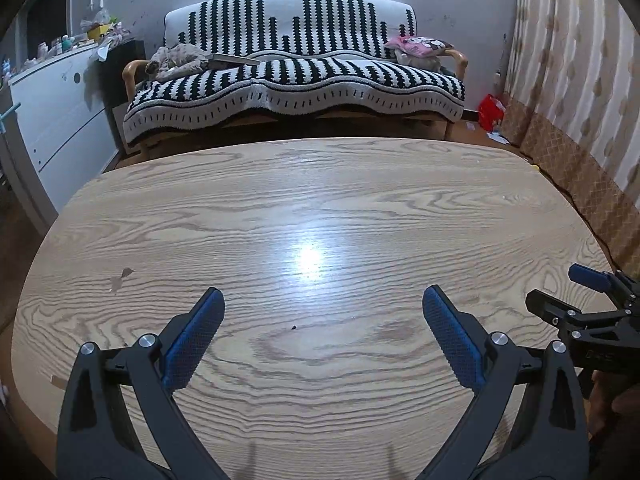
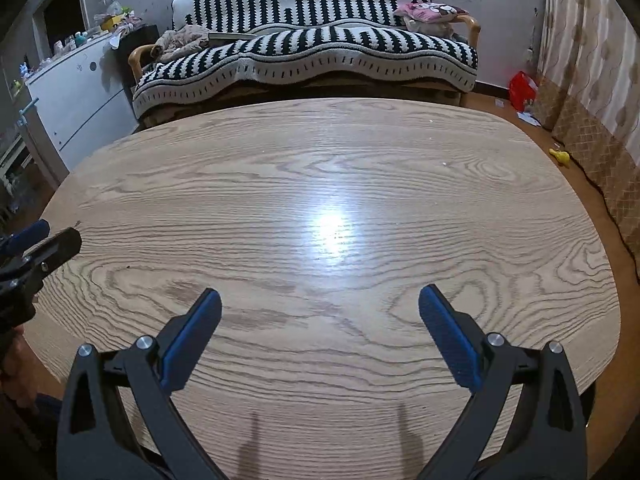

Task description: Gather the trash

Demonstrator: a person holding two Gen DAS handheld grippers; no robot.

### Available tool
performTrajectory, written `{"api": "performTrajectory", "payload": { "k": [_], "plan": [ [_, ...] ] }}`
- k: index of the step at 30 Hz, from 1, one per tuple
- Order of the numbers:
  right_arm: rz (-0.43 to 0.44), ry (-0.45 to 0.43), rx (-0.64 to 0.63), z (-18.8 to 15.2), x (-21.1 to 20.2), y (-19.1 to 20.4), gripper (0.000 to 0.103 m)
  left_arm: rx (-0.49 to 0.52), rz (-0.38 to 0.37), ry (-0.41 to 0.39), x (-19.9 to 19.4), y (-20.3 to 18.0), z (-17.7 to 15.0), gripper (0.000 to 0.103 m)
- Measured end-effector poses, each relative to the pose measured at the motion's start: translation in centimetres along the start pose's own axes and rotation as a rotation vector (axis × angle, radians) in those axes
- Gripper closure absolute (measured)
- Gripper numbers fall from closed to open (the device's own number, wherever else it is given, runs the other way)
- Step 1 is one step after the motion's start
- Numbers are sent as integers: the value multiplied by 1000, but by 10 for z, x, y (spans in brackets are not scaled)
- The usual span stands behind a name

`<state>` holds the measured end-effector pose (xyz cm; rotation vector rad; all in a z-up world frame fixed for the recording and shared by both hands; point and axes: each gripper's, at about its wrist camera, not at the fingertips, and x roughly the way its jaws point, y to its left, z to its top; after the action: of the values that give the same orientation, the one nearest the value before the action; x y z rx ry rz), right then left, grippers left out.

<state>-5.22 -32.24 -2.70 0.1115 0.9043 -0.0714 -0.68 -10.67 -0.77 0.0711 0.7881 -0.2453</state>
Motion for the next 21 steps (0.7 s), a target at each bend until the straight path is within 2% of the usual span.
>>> {"api": "performTrajectory", "payload": {
  "k": [21],
  "plan": [
    [1, -3, 0, -5, -8, -13, 7, 6, 4, 4, 3, -5, -2, 7]
  ]
}}
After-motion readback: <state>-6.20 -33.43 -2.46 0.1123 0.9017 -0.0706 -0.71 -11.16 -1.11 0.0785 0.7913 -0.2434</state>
